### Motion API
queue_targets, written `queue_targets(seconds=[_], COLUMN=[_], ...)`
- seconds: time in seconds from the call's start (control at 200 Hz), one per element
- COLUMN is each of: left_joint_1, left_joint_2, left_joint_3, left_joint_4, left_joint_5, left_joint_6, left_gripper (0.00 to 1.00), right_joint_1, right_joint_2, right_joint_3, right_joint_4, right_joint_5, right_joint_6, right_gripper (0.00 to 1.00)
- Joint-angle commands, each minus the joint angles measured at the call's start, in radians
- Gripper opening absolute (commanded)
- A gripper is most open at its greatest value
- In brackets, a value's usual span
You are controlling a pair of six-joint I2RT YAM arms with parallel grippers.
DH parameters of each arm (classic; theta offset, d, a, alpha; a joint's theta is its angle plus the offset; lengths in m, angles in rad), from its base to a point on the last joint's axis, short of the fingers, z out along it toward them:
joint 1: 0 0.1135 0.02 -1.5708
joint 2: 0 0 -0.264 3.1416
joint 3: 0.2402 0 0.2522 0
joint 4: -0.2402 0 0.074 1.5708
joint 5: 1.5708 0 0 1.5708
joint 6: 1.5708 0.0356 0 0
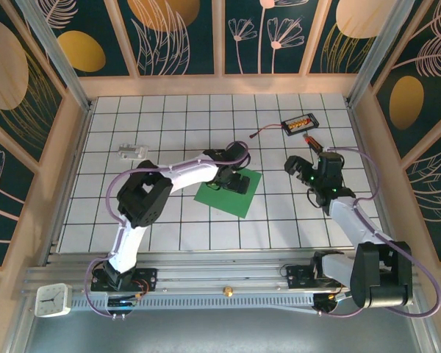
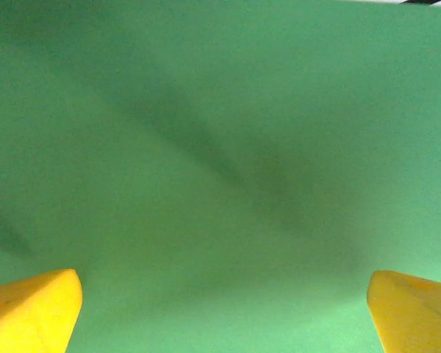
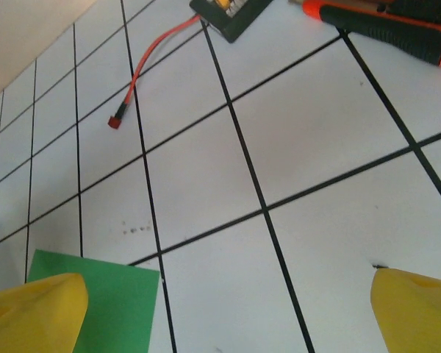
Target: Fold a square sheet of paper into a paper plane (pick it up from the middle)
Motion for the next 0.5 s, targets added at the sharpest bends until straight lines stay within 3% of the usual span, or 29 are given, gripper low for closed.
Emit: queue_targets(seconds=[0.0, 0.495], left_joint_1=[0.004, 0.005], left_joint_2=[0.051, 0.138], left_joint_3=[0.074, 0.14], left_joint_4=[-0.162, -0.185], left_joint_5=[-0.039, 0.006], left_joint_6=[0.046, 0.073], left_gripper=[0.99, 0.95], right_joint_1=[-0.007, -0.006], right_joint_2=[-0.016, -0.016], right_joint_3=[-0.018, -0.032], right_joint_4=[0.036, 0.045], right_joint_5=[-0.056, -0.075], right_joint_6=[-0.02, -0.016], right_gripper=[0.99, 0.99])
